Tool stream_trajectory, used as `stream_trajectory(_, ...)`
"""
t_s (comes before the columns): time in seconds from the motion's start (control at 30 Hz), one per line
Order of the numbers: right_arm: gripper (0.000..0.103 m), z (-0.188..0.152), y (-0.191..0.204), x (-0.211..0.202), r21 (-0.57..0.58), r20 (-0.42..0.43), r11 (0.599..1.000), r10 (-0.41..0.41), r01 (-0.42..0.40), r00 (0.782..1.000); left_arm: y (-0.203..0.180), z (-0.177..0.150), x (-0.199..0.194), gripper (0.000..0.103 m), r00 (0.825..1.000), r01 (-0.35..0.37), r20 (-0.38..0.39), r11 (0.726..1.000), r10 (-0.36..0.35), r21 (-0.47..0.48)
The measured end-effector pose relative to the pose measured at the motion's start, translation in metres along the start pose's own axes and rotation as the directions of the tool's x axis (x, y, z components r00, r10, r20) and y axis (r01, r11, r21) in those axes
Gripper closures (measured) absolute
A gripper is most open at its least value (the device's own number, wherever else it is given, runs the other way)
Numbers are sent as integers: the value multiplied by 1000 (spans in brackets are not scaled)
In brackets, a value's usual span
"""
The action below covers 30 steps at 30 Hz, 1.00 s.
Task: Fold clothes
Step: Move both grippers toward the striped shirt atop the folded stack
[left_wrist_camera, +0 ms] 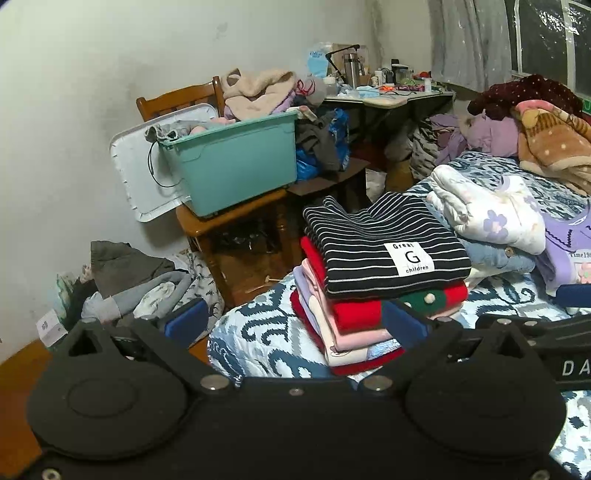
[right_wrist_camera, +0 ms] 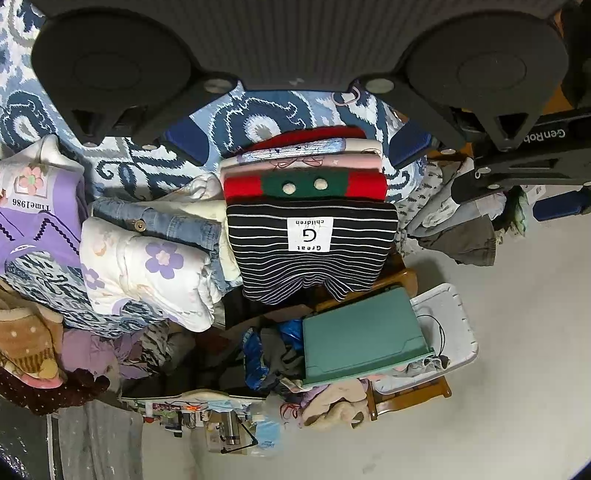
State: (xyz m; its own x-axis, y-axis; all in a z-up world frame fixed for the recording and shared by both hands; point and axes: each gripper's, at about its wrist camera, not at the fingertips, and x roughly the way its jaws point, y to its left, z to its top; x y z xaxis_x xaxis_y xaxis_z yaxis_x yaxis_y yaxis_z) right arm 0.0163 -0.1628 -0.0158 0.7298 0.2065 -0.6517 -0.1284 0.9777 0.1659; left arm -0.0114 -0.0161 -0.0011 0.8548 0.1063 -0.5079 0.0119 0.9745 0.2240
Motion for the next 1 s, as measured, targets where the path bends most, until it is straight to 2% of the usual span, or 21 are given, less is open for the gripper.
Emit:
stream_trajectory(0.13,0,1,1,1,-5,-1,1000,-8,8,1000,17,2,11,0,997,56,-49,995,-60,-85)
stream_trajectory(1.0,0,-1,-3,-3,17,1,1000,5,-5,1000,15,4,13,0,996,59,-66,996,-63,-68)
